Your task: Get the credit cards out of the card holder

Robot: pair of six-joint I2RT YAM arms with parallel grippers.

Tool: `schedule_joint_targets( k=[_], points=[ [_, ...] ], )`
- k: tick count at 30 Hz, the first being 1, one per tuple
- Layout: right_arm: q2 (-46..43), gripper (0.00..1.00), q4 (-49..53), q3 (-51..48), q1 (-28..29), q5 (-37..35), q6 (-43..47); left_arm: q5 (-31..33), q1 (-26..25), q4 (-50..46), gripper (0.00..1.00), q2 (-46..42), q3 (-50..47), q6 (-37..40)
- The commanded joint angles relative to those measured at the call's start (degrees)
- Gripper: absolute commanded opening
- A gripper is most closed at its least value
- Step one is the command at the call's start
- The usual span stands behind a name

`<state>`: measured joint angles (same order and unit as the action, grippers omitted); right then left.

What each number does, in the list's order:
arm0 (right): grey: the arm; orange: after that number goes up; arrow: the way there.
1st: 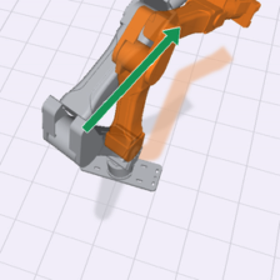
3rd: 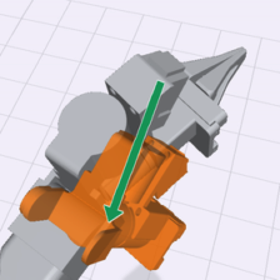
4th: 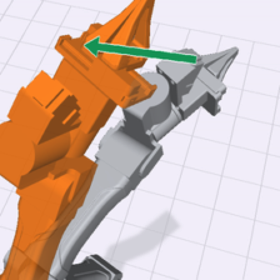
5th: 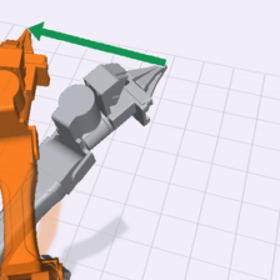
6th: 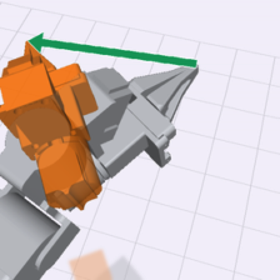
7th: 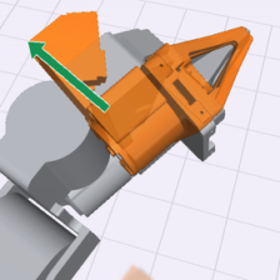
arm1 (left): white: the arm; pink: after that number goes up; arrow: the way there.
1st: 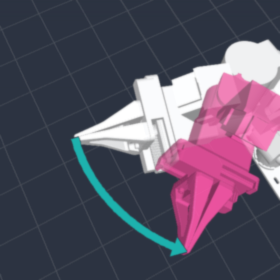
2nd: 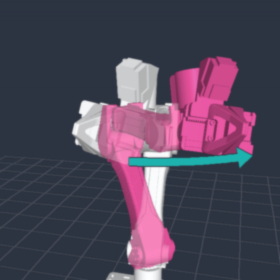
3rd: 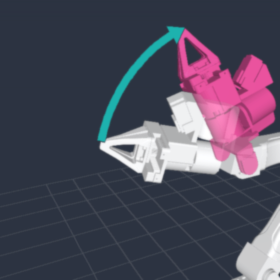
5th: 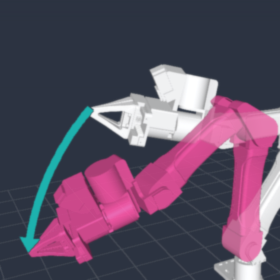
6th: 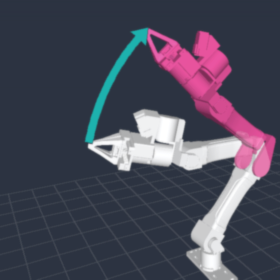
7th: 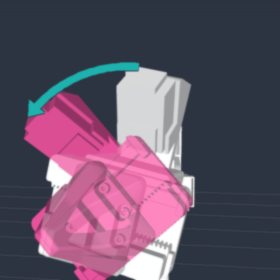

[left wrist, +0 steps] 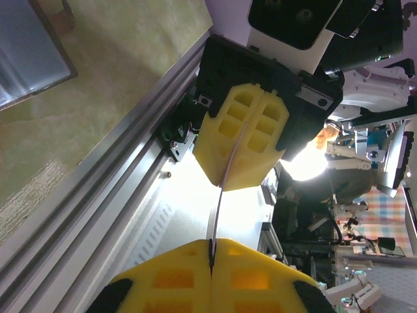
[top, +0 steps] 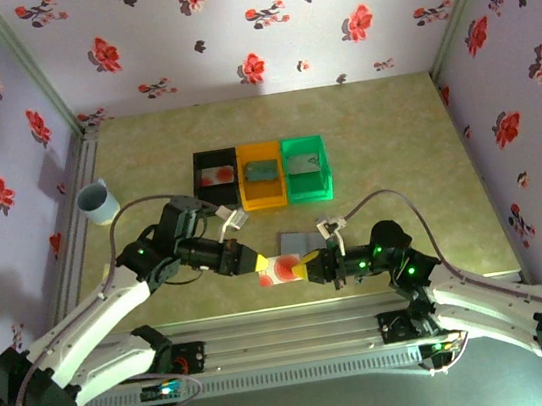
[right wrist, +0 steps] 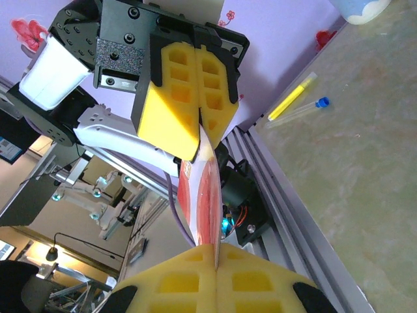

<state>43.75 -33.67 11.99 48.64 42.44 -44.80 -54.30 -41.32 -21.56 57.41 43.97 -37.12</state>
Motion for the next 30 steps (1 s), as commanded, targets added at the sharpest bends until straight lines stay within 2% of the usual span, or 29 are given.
schedule_joint_targets(
  k=[1, 4, 5, 11, 16, 21, 22, 25, 30],
  points=[
    [-0.4, 0.0, 1.7, 2.9, 0.4, -0.7, 1.1, -1.5, -0.4, -0.2, 0.0, -1.2, 0.6, 0.7],
    [-1.1, 0.0, 4.4, 3.4, 0.3, -2.1, 2.3, 0.0, -0.4, -1.8, 0.0, -1.6, 1.2, 1.6],
    [-1.6, 0.05, 5.7, 3.5, 0.4, -2.9, 2.7, 0.8, -0.3, -2.5, 0.0, -1.7, 1.4, 2.2],
    [-3.8, 0.18, 13.5, 4.8, 0.2, -8.3, 5.7, 4.2, 0.4, -5.4, 0.0, -2.1, 2.3, 3.3],
    [-4.3, 0.36, 17.2, 5.6, -0.3, -11.4, 6.6, 5.4, 1.3, -7.1, 0.0, -1.9, 3.2, 3.9],
    [-4.5, 0.4, 20.0, 5.9, -1.3, -14.3, 6.9, 6.8, 2.4, -9.3, 0.0, -1.6, 4.5, 4.7],
    [-4.5, 0.44, 20.3, 6.0, -1.5, -14.6, 6.9, 7.0, 2.7, -9.7, 0.0, -1.6, 4.8, 4.9],
    [-5.5, 0.63, 22.7, 6.4, -2.1, -16.9, 7.1, 8.0, 3.7, -11.6, 0.0, -1.3, 5.6, 5.8],
    [-9.0, 0.82, 32.5, 9.0, -2.7, -23.6, 9.4, 11.1, 5.8, -16.0, 0.0, -0.7, 7.3, 8.1]
  ],
)
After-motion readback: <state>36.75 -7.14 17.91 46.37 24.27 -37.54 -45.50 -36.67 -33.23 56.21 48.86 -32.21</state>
